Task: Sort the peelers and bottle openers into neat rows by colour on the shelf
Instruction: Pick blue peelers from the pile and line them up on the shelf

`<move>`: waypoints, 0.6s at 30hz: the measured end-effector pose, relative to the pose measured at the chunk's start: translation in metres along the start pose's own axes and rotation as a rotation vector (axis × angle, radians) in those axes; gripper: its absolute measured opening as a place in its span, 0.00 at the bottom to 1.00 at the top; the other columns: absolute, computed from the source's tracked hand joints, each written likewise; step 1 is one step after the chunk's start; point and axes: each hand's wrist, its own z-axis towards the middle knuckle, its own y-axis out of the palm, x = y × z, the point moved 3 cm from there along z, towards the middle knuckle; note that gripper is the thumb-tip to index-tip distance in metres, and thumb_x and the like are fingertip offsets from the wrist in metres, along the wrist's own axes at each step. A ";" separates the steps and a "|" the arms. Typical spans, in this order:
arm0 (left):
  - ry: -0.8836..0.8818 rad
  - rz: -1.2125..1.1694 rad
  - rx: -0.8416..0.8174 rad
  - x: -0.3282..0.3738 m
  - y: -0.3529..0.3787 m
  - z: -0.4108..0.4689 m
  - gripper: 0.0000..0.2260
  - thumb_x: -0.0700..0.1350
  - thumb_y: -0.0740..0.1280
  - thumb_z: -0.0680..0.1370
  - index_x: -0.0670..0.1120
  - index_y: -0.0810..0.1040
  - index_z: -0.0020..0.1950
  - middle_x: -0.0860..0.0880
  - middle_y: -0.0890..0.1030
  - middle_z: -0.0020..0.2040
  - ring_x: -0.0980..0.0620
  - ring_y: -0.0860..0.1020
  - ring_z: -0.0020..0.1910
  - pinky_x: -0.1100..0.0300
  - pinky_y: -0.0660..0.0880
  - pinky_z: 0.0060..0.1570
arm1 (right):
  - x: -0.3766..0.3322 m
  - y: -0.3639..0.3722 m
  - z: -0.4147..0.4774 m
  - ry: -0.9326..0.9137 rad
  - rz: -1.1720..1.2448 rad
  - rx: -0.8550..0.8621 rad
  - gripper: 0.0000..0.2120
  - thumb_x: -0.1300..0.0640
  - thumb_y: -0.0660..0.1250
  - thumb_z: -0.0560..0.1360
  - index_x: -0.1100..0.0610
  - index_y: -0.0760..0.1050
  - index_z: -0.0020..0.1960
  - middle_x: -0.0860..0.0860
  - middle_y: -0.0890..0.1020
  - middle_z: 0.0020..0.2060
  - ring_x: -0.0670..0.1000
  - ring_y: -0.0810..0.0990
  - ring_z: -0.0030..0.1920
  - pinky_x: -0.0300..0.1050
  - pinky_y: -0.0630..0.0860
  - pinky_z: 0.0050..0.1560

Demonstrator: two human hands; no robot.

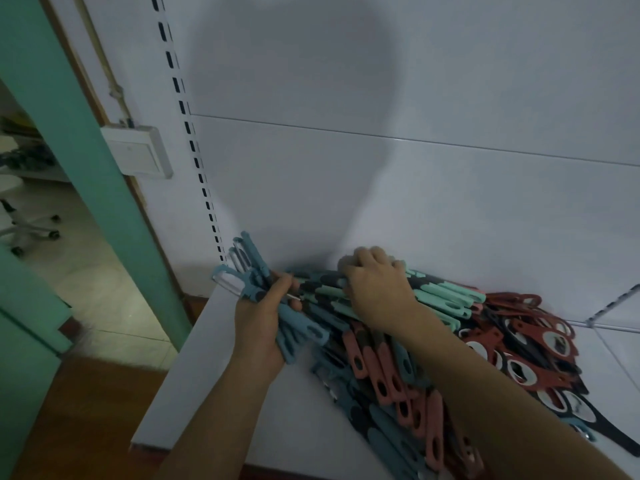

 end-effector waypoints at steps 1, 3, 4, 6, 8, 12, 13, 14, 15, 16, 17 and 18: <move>0.004 0.034 0.010 -0.001 -0.001 -0.002 0.08 0.38 0.71 0.79 0.45 0.76 0.42 0.48 0.78 0.34 0.54 0.74 0.27 0.60 0.76 0.27 | -0.003 0.002 0.002 -0.005 -0.045 -0.027 0.16 0.54 0.64 0.80 0.53 0.72 0.67 0.53 0.72 0.62 0.58 0.69 0.63 0.58 0.71 0.59; 0.002 0.063 0.029 -0.003 -0.002 -0.005 0.08 0.40 0.73 0.78 0.46 0.76 0.41 0.48 0.76 0.31 0.54 0.74 0.26 0.61 0.75 0.25 | -0.008 0.002 0.005 -0.016 -0.031 -0.028 0.19 0.57 0.64 0.79 0.55 0.70 0.69 0.55 0.71 0.62 0.58 0.70 0.63 0.57 0.71 0.59; 0.001 0.068 0.037 -0.004 -0.002 -0.007 0.08 0.40 0.73 0.77 0.45 0.77 0.41 0.48 0.76 0.31 0.53 0.74 0.26 0.60 0.75 0.26 | -0.008 0.000 0.004 -0.017 -0.007 -0.014 0.19 0.57 0.64 0.79 0.55 0.70 0.69 0.55 0.72 0.61 0.58 0.70 0.63 0.56 0.71 0.59; 0.001 0.073 0.037 -0.006 -0.004 -0.007 0.06 0.41 0.74 0.76 0.44 0.78 0.45 0.47 0.77 0.32 0.52 0.76 0.28 0.59 0.78 0.29 | -0.005 -0.005 0.000 -0.006 0.087 0.069 0.16 0.58 0.64 0.80 0.56 0.72 0.67 0.55 0.74 0.59 0.58 0.73 0.60 0.54 0.72 0.56; 0.017 0.071 0.016 -0.007 -0.004 -0.008 0.08 0.42 0.75 0.74 0.42 0.79 0.48 0.46 0.79 0.33 0.52 0.78 0.31 0.58 0.80 0.33 | -0.001 -0.015 -0.011 0.034 0.275 0.248 0.12 0.61 0.63 0.80 0.59 0.77 0.62 0.55 0.76 0.53 0.58 0.76 0.53 0.53 0.76 0.51; 0.038 0.022 -0.058 -0.009 0.008 -0.015 0.14 0.46 0.74 0.72 0.39 0.81 0.53 0.43 0.85 0.43 0.47 0.84 0.40 0.55 0.83 0.41 | -0.014 -0.040 -0.041 0.116 0.743 0.342 0.11 0.60 0.66 0.81 0.55 0.77 0.63 0.47 0.76 0.49 0.44 0.74 0.47 0.27 0.69 0.51; 0.037 -0.002 -0.077 -0.009 0.012 -0.016 0.16 0.46 0.74 0.72 0.39 0.81 0.56 0.41 0.86 0.47 0.45 0.85 0.44 0.53 0.84 0.43 | -0.023 -0.043 -0.049 0.117 0.862 0.304 0.10 0.59 0.67 0.81 0.52 0.76 0.61 0.45 0.77 0.48 0.41 0.75 0.46 0.27 0.71 0.48; 0.034 -0.018 -0.082 -0.010 0.017 -0.017 0.18 0.47 0.74 0.72 0.38 0.81 0.58 0.40 0.86 0.50 0.43 0.85 0.47 0.52 0.84 0.45 | -0.030 -0.044 -0.055 0.097 0.920 0.285 0.07 0.57 0.68 0.80 0.51 0.76 0.58 0.45 0.79 0.46 0.41 0.77 0.46 0.30 0.73 0.46; 0.032 -0.024 -0.075 -0.012 0.020 -0.017 0.18 0.46 0.74 0.73 0.37 0.81 0.58 0.39 0.86 0.51 0.42 0.85 0.47 0.51 0.84 0.46 | -0.035 -0.043 -0.059 0.069 0.913 0.280 0.04 0.57 0.69 0.80 0.52 0.77 0.54 0.45 0.80 0.44 0.42 0.78 0.45 0.34 0.75 0.45; 0.032 -0.020 -0.053 -0.012 0.022 -0.016 0.15 0.44 0.73 0.75 0.37 0.81 0.57 0.38 0.85 0.50 0.41 0.84 0.47 0.51 0.84 0.46 | -0.038 -0.041 -0.062 0.053 0.872 0.289 0.02 0.57 0.68 0.80 0.53 0.79 0.52 0.45 0.81 0.44 0.43 0.78 0.45 0.36 0.75 0.45; 0.031 -0.013 -0.019 -0.013 0.022 -0.015 0.10 0.41 0.72 0.77 0.37 0.81 0.56 0.38 0.85 0.49 0.42 0.84 0.45 0.52 0.84 0.44 | -0.036 -0.036 -0.062 0.059 0.835 0.303 0.04 0.58 0.68 0.81 0.54 0.81 0.50 0.46 0.81 0.43 0.43 0.77 0.45 0.35 0.74 0.46; 0.026 -0.016 0.015 -0.013 0.020 -0.012 0.06 0.37 0.71 0.78 0.37 0.80 0.54 0.38 0.84 0.47 0.43 0.83 0.44 0.53 0.83 0.42 | -0.031 -0.032 -0.060 0.087 0.817 0.312 0.05 0.59 0.67 0.80 0.54 0.83 0.50 0.47 0.81 0.44 0.43 0.76 0.45 0.31 0.72 0.46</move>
